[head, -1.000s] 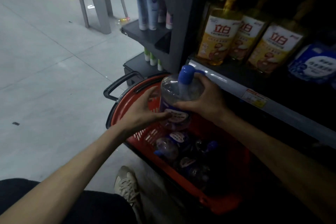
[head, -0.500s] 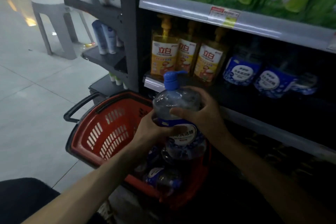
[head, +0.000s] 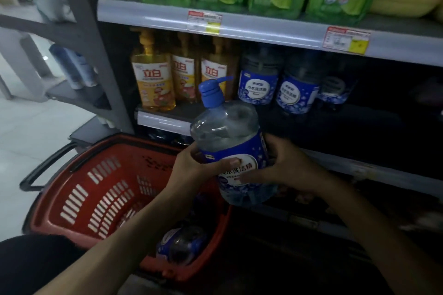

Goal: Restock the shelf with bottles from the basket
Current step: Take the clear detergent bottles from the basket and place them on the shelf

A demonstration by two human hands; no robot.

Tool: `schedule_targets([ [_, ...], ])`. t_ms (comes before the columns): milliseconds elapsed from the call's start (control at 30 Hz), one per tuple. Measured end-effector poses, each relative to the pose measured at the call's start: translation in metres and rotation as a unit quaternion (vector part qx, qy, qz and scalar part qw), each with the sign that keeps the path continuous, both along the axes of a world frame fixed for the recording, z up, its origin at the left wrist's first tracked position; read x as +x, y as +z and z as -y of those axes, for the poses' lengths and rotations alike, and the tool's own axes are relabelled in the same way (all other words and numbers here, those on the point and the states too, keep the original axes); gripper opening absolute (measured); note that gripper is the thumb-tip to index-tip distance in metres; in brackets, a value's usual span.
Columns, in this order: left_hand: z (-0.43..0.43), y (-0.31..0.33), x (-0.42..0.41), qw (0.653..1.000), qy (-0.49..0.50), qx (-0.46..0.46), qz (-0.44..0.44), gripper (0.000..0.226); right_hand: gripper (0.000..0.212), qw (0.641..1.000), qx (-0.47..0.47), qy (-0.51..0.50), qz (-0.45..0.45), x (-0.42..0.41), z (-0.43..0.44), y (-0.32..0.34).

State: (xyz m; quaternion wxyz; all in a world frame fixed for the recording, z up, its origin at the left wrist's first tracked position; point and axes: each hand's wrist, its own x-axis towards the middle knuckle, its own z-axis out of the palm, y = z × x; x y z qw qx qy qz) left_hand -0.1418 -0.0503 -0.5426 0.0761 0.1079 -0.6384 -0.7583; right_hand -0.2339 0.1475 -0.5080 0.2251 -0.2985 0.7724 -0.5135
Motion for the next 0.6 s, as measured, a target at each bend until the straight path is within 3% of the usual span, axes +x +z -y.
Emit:
schedule_targets([
  [133, -0.028, 0.010, -0.011, 0.993, -0.044, -0.104, -0.038, 0.063, 0.070, 0.999, 0.000, 0.030, -0.012, -0.002, -0.032, -0.009],
  [300, -0.061, 0.021, -0.040, 0.960, -0.092, -0.248, -0.095, 0.084, 0.075, 0.991, -0.054, -0.095, -0.070, -0.009, -0.069, -0.033],
  [400, -0.084, 0.028, -0.064, 0.939, -0.120, -0.287, -0.147, 0.095, 0.059, 0.970, -0.104, -0.204, -0.079, -0.016, -0.090, -0.042],
  [533, -0.118, 0.032, -0.104, 0.897, -0.155, -0.355, -0.214, 0.094, 0.063, 0.963, -0.087, -0.249, -0.048, -0.039, -0.130, -0.049],
  [600, -0.137, 0.027, -0.126, 0.875, -0.148, -0.387, -0.252, 0.094, 0.051, 0.948, -0.113, -0.288, -0.072, -0.048, -0.146, -0.051],
])
